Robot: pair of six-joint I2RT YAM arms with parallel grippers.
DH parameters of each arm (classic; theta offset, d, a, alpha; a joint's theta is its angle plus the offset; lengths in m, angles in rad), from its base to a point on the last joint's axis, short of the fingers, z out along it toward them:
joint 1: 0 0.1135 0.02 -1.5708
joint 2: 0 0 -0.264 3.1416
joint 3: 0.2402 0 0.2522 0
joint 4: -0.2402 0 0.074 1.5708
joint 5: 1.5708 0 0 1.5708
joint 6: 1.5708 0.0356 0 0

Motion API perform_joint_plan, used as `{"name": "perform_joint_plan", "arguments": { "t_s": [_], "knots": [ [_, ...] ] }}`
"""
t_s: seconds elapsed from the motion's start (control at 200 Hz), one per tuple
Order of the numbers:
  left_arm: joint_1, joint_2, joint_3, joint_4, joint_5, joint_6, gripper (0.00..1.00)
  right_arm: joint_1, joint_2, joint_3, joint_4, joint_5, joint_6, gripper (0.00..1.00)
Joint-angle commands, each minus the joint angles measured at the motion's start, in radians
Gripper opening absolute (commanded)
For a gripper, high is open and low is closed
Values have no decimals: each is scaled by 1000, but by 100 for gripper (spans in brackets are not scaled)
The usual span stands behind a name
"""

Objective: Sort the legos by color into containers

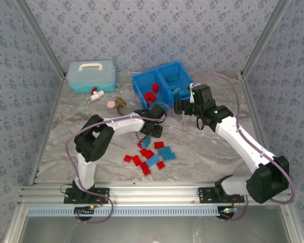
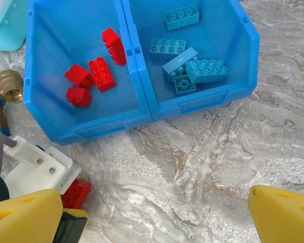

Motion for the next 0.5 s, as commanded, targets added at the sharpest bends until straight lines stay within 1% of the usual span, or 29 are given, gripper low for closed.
{"name": "perform_joint_plan", "arguments": {
  "t_s": [0.0,0.13,0.285,0.39,0.495],
  "knots": [
    [-12,8,3,-9,-21,-8,40,6,-25,21,0,5,14,97],
    [-13,-36,-14,4,-26,-16,29,6,-14,37,-3,2,20,97],
    [-13,-141,12,2,-28,3,29,6,-24,49,-15,2,29,97],
    [-12,-186,111,-34,-77,55,30,8,-43,48,-18,3,36,97],
    [6,-150,273,-81,-165,104,30,10,-62,48,-18,13,48,97]
  ]
}}
